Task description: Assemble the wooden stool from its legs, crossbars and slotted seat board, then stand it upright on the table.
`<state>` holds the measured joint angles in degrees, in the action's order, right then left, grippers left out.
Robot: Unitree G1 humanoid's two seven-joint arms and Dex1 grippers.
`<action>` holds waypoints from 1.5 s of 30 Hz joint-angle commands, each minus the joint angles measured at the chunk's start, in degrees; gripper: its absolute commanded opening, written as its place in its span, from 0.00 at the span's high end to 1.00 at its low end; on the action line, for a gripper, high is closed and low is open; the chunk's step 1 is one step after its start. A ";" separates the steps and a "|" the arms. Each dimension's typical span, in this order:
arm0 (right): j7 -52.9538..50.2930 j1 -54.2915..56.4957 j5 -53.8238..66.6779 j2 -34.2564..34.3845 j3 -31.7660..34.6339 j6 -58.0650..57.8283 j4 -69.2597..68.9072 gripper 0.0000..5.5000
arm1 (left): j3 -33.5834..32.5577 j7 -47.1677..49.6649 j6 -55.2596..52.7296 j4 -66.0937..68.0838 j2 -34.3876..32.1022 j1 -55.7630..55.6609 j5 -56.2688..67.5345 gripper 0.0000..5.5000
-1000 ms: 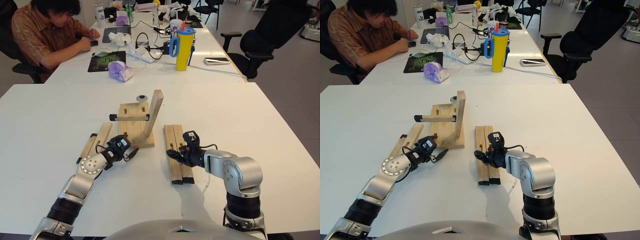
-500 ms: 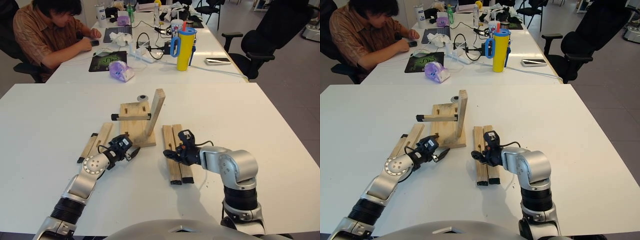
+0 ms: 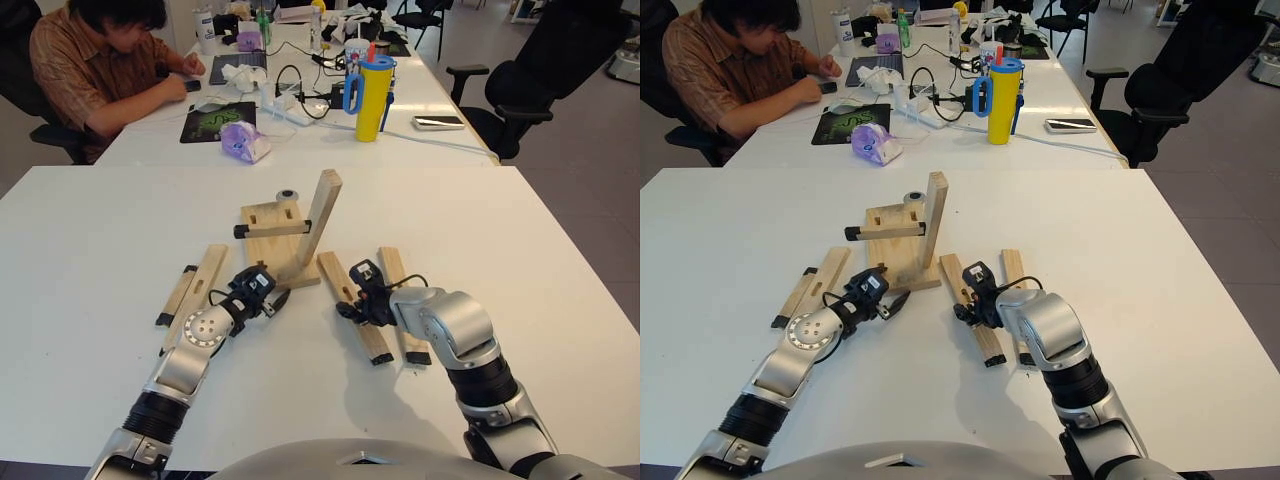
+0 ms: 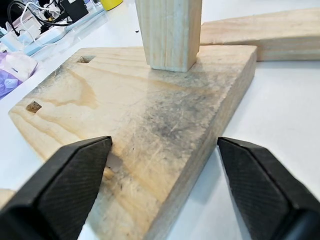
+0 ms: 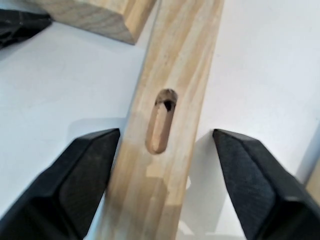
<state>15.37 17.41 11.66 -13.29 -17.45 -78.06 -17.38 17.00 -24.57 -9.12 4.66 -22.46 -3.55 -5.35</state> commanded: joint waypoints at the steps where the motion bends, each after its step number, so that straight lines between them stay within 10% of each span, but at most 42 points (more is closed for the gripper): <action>1: -0.24 -3.39 -1.67 -0.74 0.02 10.56 2.56 0.46 | 8.36 -2.39 -5.46 10.27 -0.60 4.95 -6.79 0.29; 7: -2.00 -6.02 -2.44 0.61 2.85 17.41 4.49 0.62 | 5.84 1.37 1.85 8.58 -2.79 4.45 -8.06 0.29; 17: -6.40 -2.41 2.90 10.99 17.49 28.12 2.93 0.63 | -0.83 -2.20 13.43 -3.59 -5.09 9.91 0.75 0.29; 24: -0.31 5.66 15.33 8.94 31.74 36.44 2.96 0.63 | -1.78 -16.56 -5.00 -21.11 -9.27 12.58 16.66 0.29; 32: 14.65 14.15 42.63 -0.18 39.91 24.83 3.35 0.63 | -17.86 -17.49 -34.49 -29.19 -6.17 1.10 58.64 0.15; 45: 39.78 5.44 56.35 -16.40 28.02 11.76 -1.73 0.63 | -26.14 -2.37 -45.02 -25.96 -7.66 -13.54 96.93 0.02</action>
<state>52.09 23.48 67.41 -27.57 12.47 -66.41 -17.80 -9.44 -29.54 -53.08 -21.57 -29.62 -15.46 88.94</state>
